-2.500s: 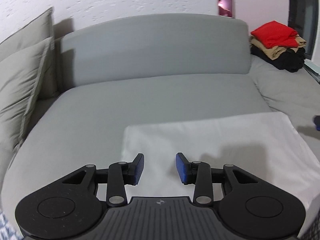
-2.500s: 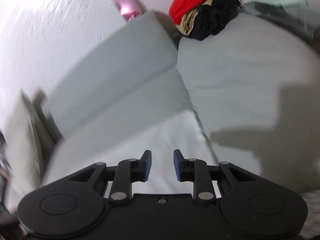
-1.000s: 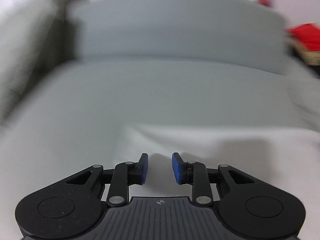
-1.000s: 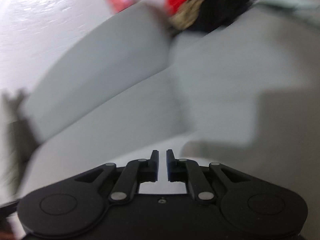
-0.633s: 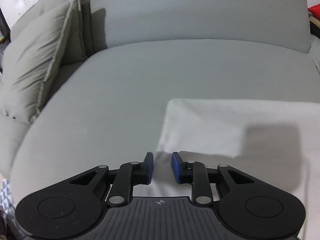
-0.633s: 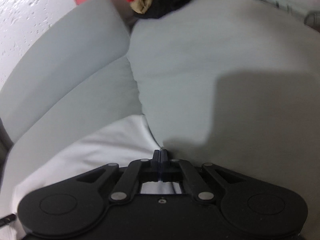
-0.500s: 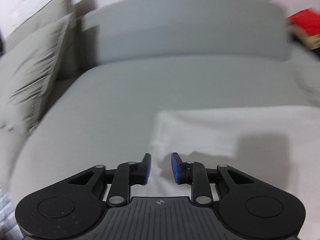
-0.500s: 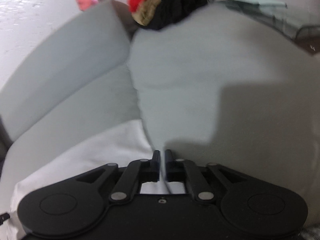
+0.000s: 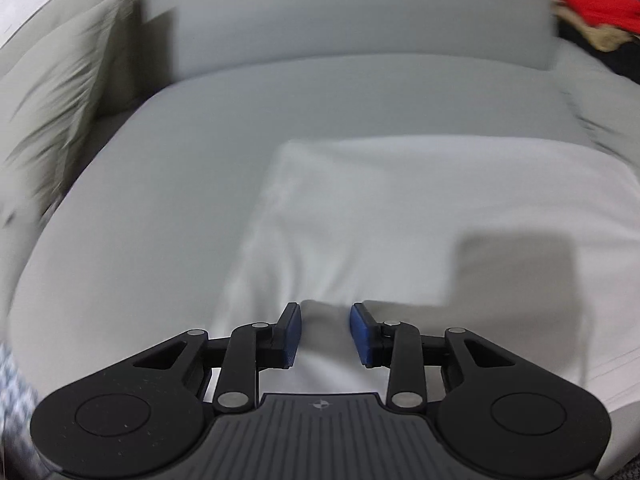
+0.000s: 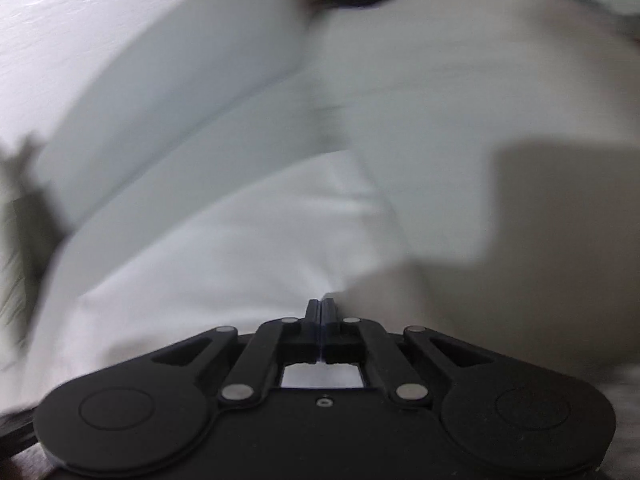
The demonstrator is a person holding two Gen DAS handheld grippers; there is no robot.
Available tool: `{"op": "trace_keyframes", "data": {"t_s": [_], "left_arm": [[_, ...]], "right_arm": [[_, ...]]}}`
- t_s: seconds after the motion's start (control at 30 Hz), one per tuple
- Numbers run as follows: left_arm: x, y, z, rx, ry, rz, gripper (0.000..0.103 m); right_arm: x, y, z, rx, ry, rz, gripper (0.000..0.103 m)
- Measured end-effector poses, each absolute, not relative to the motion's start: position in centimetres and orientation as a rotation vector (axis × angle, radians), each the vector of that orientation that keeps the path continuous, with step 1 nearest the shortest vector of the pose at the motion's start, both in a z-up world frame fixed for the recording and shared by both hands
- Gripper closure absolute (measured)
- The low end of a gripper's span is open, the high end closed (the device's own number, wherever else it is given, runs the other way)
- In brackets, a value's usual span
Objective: Fold clothes
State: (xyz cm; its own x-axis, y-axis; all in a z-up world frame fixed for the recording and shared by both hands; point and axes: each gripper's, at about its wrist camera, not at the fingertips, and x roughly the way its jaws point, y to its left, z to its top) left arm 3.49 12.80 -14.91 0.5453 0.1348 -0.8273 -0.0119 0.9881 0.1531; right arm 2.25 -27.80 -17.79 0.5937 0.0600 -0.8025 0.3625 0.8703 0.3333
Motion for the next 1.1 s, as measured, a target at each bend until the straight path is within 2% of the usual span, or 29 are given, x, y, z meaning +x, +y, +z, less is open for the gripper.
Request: {"op": "trace_keyframes", "data": {"t_s": [0.13,0.17,0.2,0.23,0.4,0.53,0.63,0.67,0.8,0.93,1.0,1.1], "left_arm": [[2.0,14.0,-14.1,0.205,1.005,0.170,0.074],[1.6,14.2,-13.7,0.197,0.989,0.168,0.073],[1.3,14.4,-13.2,0.191,0.972,0.166,0.073],[1.1,14.1,-12.6,0.194,0.947,0.157,0.074],[1.0,11.4,-11.9,0.202,0.830,0.007,0.070],[1.7,8.0,-13.0,0.176,0.767,-0.132,0.068],[2.3,6.4,-14.7,0.191,0.815,-0.178,0.068],[2.3,6.4,-15.3,0.201,0.870,-0.155,0.073],[-0.4,9.4,-15.5,0.185,0.937,-0.094,0.072],[-3.2,12.0,-14.4,0.162,0.978,-0.076,0.075],[-4.3,13.2,-13.6,0.126,0.934,-0.076,0.075],[-4.9,13.1,-12.0,0.103,0.841,-0.093,0.073]], "right_arm": [[0.4,-29.7,-17.3,0.556,0.935,-0.197,0.103],[0.1,-29.2,-16.7,0.535,0.923,-0.206,0.091],[-0.2,-28.8,-16.1,0.515,0.911,-0.214,0.084],[-0.5,-28.4,-15.5,0.500,0.898,-0.208,0.083],[-1.0,-26.1,-14.4,0.467,0.869,-0.091,0.082],[1.8,-22.5,-14.4,0.390,0.866,0.059,0.082],[2.7,-19.5,-14.8,0.339,0.890,0.165,0.082],[2.4,-18.8,-14.9,0.295,0.917,0.179,0.082],[-0.7,-18.0,-15.3,0.152,0.974,0.201,0.085],[-4.6,-20.9,-14.2,0.191,1.025,0.134,0.082],[-6.1,-22.5,-13.5,0.250,1.049,0.096,0.082],[-7.1,-24.5,-12.3,0.343,0.963,0.088,0.078]]}}
